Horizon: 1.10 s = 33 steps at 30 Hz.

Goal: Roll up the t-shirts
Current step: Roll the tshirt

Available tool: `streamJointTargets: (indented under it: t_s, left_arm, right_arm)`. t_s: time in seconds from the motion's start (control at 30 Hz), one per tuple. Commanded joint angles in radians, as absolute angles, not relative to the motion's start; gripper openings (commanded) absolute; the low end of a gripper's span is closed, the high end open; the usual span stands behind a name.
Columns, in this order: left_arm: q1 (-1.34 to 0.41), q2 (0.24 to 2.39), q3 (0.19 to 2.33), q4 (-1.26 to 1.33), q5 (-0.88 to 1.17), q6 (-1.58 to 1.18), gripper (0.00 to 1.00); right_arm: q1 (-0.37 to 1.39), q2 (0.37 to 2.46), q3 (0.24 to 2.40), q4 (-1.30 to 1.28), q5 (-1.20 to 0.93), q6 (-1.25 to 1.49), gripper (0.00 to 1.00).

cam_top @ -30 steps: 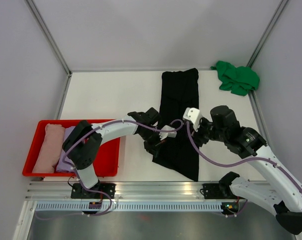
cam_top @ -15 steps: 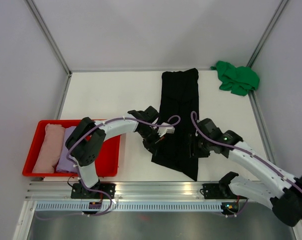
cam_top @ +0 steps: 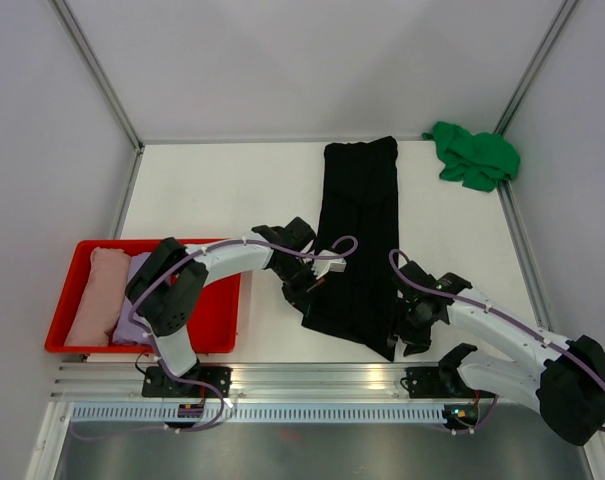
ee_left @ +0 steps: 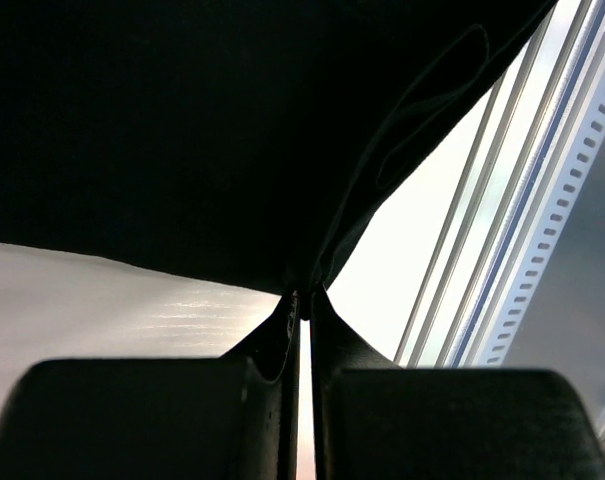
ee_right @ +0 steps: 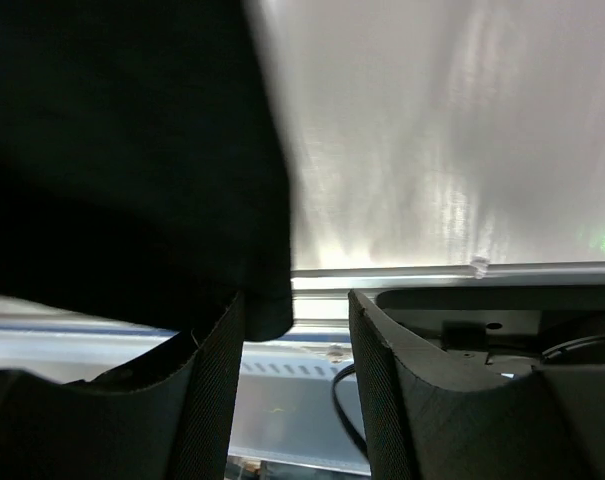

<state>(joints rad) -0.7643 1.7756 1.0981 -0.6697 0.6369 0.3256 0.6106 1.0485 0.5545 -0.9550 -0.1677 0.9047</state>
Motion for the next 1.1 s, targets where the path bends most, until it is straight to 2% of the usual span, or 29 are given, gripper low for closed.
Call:
streamJointTargets:
  t_s: [0.0, 0.1, 0.5, 0.6, 0.63, 0.7, 0.73, 1.07]
  left_arm:
    - [-0.761, 1.727, 1.086, -0.63, 0.652, 0.305, 0.02]
    - [-0.762, 1.726, 1.083, -0.629, 0.657, 0.302, 0.02]
    - [-0.764, 1.717, 1.065, -0.627, 0.669, 0.299, 0.02]
    - [-0.765, 1.713, 1.057, -0.627, 0.666, 0.301, 0.02]
    - [-0.765, 1.709, 1.057, -0.627, 0.667, 0.301, 0.02]
    - [-0.767, 1.704, 1.054, -0.629, 0.666, 0.302, 0.02]
    - [-0.765, 1.701, 1.054, -0.629, 0.661, 0.302, 0.02]
    - [-0.767, 1.709, 1.069, -0.629, 0.611, 0.308, 0.02]
  right_arm:
    - [0.609, 1.031, 0.5, -0.924, -0.172, 0.995, 0.52]
    - [0.607, 1.063, 0.482, -0.835, -0.196, 0.994, 0.53]
    - [0.607, 1.169, 0.531, -0.776, -0.161, 0.937, 0.52]
    - [0.607, 1.201, 0.534, -0.753, -0.16, 0.93, 0.35]
    - [0.606, 1.215, 0.535, -0.744, -0.163, 0.925, 0.23]
    - [0.603, 1.218, 0.543, -0.739, -0.163, 0.922, 0.1]
    - [0.6, 1.213, 0.548, -0.739, -0.161, 0.92, 0.0]
    - [0.422, 1.184, 0.641, -0.773, -0.225, 0.864, 0.0]
